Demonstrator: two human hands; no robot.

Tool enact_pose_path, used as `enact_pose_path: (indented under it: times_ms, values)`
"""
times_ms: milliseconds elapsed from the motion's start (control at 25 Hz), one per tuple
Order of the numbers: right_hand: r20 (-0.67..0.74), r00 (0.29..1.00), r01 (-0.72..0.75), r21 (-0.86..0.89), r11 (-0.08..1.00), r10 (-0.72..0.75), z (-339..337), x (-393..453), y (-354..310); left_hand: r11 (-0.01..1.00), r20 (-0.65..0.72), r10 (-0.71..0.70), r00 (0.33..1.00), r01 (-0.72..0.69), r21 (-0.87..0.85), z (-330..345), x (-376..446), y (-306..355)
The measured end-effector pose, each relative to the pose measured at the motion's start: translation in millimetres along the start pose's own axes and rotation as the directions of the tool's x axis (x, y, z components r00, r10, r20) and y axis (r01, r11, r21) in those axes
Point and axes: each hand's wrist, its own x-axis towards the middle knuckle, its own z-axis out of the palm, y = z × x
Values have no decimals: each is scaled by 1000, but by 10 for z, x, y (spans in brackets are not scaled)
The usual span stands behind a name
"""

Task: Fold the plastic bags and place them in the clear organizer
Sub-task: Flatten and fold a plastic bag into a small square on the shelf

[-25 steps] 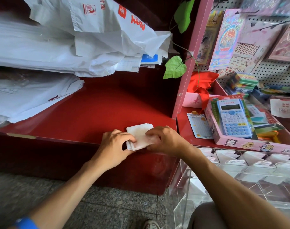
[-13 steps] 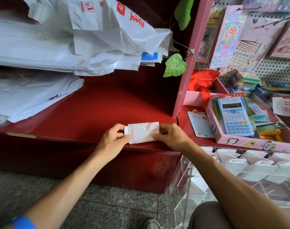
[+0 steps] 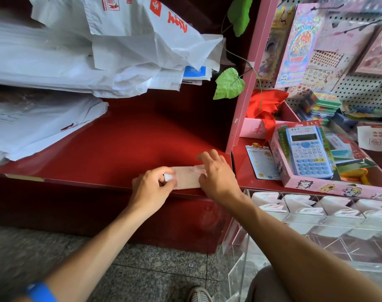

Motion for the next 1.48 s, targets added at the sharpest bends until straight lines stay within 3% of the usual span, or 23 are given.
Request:
enact_pose_path:
  times_ms: [80,120,240,320,480,680,760,840,920,1040,1120,1240,1320,1480]
  values:
    - [15,986,166,-145,975,-166,14,1,-104,998,21,-15,1000,14,54,5,21,20]
    - [90,979,195,-151,969,-183,36,-1,-159,996,18,-15,1000,13,93,9,32,23]
    - [394,917,133,-165,977,-58,170,-56,-237,935,-35,207,978,-187,302,53,24,-15]
    - [459,889,111,-188,976,-13,241,-74,-220,852,162,354,921,-389,350,110,10,-15]
    - [471,882,101,-137,985,-25,181,-68,-144,888,475,203,856,-365,279,137,13,-70]
    - [500,865,189,-240,952,-45,107,-165,8,766,453,228,862,-446,462,187,-28,-222]
    - [493,867,228,-273,935,-67,87,-212,38,725,357,349,866,-491,483,226,-91,-217]
    - [472,871,266,-219,939,-137,21,-238,83,671,261,499,827,-558,488,234,-101,-199]
    - [410,889,234,-17,972,-206,-124,-255,178,685,204,567,798,-595,420,200,-96,-127]
    - [211,968,84,225,971,-132,-463,-358,394,859,226,450,864,-488,156,60,-141,188]
    - [150,989,-67,401,914,7,-677,-486,495,928,257,365,895,-372,-23,61,-154,362]
    - [107,982,-186,656,731,154,-944,-705,571,934,265,331,906,-276,-225,197,-193,643]
    - [127,968,-238,746,622,219,-1071,-846,601,924,282,304,910,-211,-318,336,-247,801]
    - [95,951,-265,737,621,293,-1180,-1150,792,923,338,228,913,-92,-375,659,-409,980]
